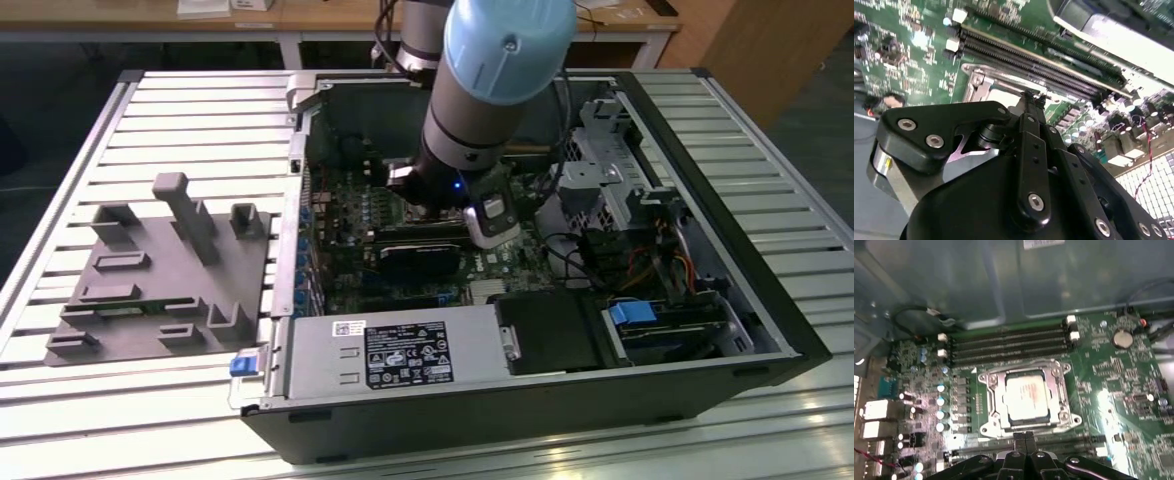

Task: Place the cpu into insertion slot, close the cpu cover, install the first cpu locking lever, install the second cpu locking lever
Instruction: 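Install the second cpu locking lever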

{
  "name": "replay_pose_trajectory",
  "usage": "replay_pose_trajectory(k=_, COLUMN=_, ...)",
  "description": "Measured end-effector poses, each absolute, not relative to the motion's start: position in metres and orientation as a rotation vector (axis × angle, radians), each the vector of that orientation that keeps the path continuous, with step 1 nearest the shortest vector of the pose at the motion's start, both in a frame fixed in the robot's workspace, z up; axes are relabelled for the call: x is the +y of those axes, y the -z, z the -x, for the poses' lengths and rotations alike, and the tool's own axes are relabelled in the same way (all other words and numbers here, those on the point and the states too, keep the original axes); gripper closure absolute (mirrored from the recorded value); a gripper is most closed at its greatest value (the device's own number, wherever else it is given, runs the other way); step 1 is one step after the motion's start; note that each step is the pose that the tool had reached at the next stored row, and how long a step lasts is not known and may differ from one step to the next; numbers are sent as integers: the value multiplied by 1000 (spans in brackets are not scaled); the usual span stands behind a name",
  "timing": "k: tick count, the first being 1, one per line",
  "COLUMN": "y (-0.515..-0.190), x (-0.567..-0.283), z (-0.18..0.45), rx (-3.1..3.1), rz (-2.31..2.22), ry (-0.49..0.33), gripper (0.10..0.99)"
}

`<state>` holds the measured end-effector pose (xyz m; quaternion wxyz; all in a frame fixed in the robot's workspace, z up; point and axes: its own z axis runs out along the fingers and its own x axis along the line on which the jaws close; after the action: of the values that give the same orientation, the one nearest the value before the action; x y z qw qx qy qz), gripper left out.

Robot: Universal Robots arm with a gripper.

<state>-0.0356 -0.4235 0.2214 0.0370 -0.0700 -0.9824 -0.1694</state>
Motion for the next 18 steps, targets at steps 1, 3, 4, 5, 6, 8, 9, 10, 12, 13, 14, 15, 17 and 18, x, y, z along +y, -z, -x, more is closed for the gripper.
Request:
replay_pose_trajectory(k=1, y=-221, x=-423, z=36, rx=-3020, rz=217, ry=499, gripper=984)
replay_pose_trajectory(k=3, y=-221, x=-421, z=36, rx=-3029, rz=220, ry=456, gripper=984)
replay_pose_trajectory(k=4, y=-221, x=-419, z=36, rx=-3033, rz=221, ry=436, gripper=984)
replay_pose_trajectory(k=5, y=-221, x=-416, z=36, rx=-3036, rz=221, ry=419, gripper=984)
replay_pose_trajectory(k=6, y=-221, x=-414, z=36, rx=-3039, rz=222, ry=402, gripper=984)
replay_pose_trajectory(k=8, y=-221, x=-407, z=36, rx=-3045, rz=223, ry=371, gripper=984)
replay_pose_trajectory(k=9, y=-221, x=-404, z=36, rx=-3047, rz=224, ry=357, gripper=984)
replay_pose_trajectory(k=10, y=-221, x=-400, z=36, rx=-3049, rz=224, ry=345, gripper=984)
replay_pose_trajectory(k=12, y=-221, x=-392, z=36, rx=-3052, rz=225, ry=323, gripper=984)
replay_pose_trajectory(k=13, y=-221, x=-388, z=36, rx=-3054, rz=225, ry=313, gripper=984)
replay_pose_trajectory(k=14, y=-221, x=-384, z=36, rx=-3055, rz=226, ry=302, gripper=984)
replay_pose_trajectory(k=15, y=-221, x=-380, z=35, rx=-3057, rz=226, ry=292, gripper=984)
replay_pose_trajectory(k=17, y=-221, x=-373, z=35, rx=-3060, rz=227, ry=268, gripper=984)
replay_pose_trajectory(k=18, y=-221, x=-369, z=35, rx=-3062, rz=227, ry=256, gripper=984)
